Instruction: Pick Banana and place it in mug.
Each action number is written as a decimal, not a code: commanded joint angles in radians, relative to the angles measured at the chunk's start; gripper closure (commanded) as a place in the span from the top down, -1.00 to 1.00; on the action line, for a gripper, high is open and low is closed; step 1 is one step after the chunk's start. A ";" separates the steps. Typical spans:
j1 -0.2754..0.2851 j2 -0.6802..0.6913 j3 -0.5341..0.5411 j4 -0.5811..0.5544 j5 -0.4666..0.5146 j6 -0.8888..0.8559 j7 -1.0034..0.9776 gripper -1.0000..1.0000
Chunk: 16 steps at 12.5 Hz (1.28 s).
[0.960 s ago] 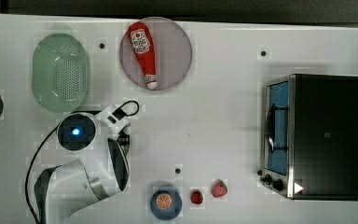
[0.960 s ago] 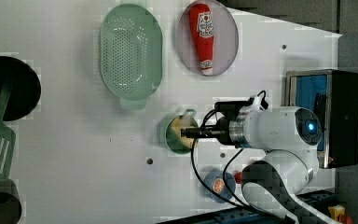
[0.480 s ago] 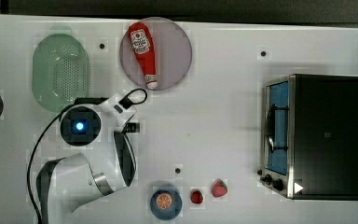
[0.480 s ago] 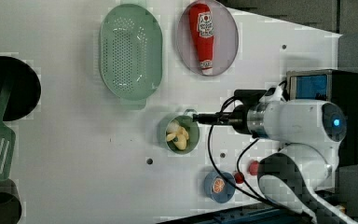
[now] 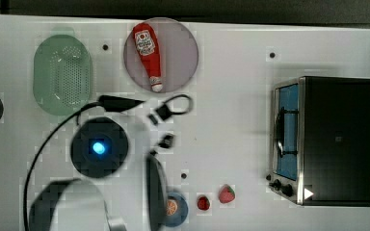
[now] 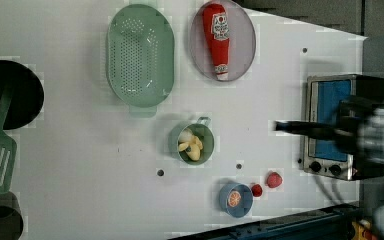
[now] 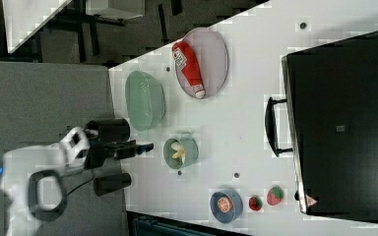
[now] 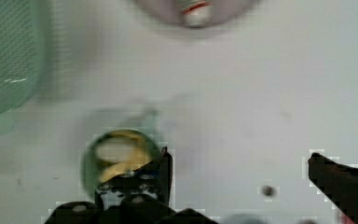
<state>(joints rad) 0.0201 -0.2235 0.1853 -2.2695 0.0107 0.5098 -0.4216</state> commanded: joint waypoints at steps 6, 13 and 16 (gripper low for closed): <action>-0.034 -0.068 -0.267 0.233 -0.008 -0.236 0.150 1.00; -0.034 -0.062 -0.274 0.311 -0.039 -0.385 0.355 1.00; -0.032 -0.062 -0.270 0.310 -0.039 -0.418 0.354 1.00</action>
